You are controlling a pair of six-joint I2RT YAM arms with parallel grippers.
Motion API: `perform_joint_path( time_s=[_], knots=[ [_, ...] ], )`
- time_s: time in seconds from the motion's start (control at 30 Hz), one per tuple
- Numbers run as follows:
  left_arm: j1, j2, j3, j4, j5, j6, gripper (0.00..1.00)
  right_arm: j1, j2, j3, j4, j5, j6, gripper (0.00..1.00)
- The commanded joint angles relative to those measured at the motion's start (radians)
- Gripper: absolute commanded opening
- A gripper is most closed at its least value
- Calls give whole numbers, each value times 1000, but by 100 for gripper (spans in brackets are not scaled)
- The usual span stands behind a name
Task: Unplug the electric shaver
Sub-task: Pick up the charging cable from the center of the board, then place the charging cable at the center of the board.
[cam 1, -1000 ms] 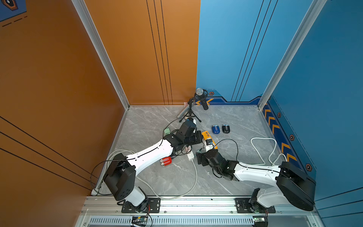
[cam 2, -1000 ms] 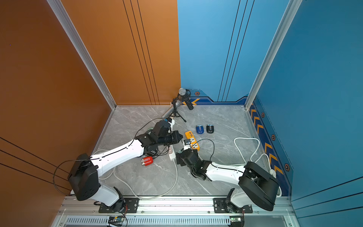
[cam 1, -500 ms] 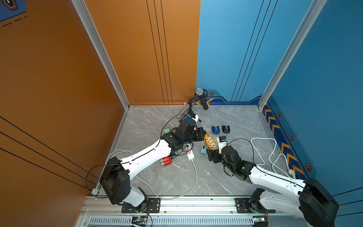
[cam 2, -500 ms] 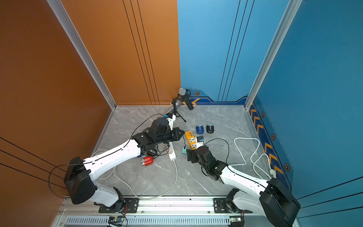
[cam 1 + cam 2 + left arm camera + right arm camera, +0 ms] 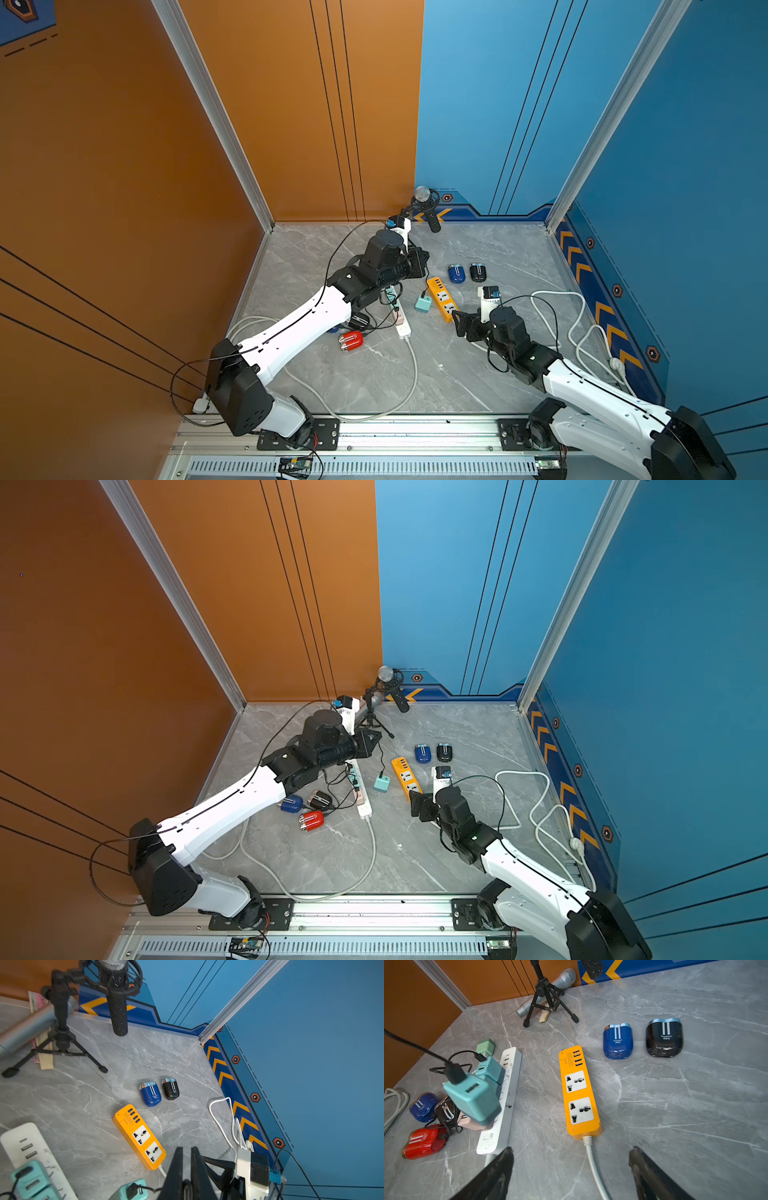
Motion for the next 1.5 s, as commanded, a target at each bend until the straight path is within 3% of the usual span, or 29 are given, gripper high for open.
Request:
perform_joint_path(
  time_s=[0.0, 0.47, 0.73, 1.03, 1.33, 1.47],
  knots=[
    [69, -58, 38, -49, -35, 63, 0, -17, -25, -24, -42, -27, 15, 88],
    [398, -180, 48, -147, 21, 102, 0, -43, 49, -35, 10, -48, 36, 88],
    [544, -243, -77, -181, 75, 91, 0, -45, 132, -13, 53, -77, 40, 88],
    [589, -242, -220, -178, 118, 99, 0, -46, 184, 22, 71, -103, 30, 88],
    [639, -102, -251, -138, 190, 102, 0, -41, 234, 36, 72, -120, 52, 87],
    [652, -45, -238, -128, 171, 106, 0, -39, 238, 41, 55, -107, 58, 88]
  ],
)
